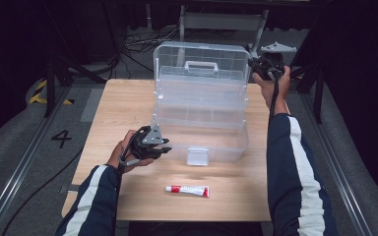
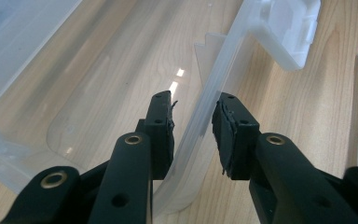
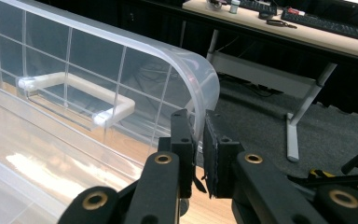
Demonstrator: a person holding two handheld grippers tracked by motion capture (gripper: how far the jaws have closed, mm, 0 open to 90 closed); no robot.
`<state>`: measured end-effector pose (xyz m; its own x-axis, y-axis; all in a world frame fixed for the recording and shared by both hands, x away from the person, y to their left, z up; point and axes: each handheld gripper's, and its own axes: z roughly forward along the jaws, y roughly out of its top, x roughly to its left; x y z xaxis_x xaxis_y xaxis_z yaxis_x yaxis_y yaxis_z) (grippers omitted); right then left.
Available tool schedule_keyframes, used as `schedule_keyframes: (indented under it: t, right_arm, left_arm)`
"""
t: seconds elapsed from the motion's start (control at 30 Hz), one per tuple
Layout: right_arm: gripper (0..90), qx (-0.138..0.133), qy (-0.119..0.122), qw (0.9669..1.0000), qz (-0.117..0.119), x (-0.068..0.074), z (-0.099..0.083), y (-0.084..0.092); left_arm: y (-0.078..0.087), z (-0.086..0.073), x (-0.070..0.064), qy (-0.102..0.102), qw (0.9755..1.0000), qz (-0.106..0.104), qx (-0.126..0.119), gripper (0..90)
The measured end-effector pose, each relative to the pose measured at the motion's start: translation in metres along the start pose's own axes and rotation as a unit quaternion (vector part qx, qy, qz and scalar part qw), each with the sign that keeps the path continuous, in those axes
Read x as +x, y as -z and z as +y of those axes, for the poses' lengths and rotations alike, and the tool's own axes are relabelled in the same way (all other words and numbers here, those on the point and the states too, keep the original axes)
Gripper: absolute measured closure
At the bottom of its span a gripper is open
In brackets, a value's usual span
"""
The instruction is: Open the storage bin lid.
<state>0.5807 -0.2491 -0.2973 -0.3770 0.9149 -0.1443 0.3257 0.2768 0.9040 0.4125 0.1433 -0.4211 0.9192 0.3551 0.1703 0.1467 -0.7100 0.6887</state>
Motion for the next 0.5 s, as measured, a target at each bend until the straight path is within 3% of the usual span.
schedule_keyframes:
  t: [0.33,0.5]
  right_arm:
    - [83.2,-0.008,-0.010,0.9999,0.006,-0.006,-0.004,-0.010]
    - [82.7,0.010,-0.003,0.9999,0.008,-0.008,0.000,-0.018]
  left_arm:
    - [-0.003,0.000,-0.002,0.002,1.0000,-0.002,-0.009,68.6]
    - [-0.002,0.000,-0.002,0.001,1.0000,-0.002,-0.009,68.8]
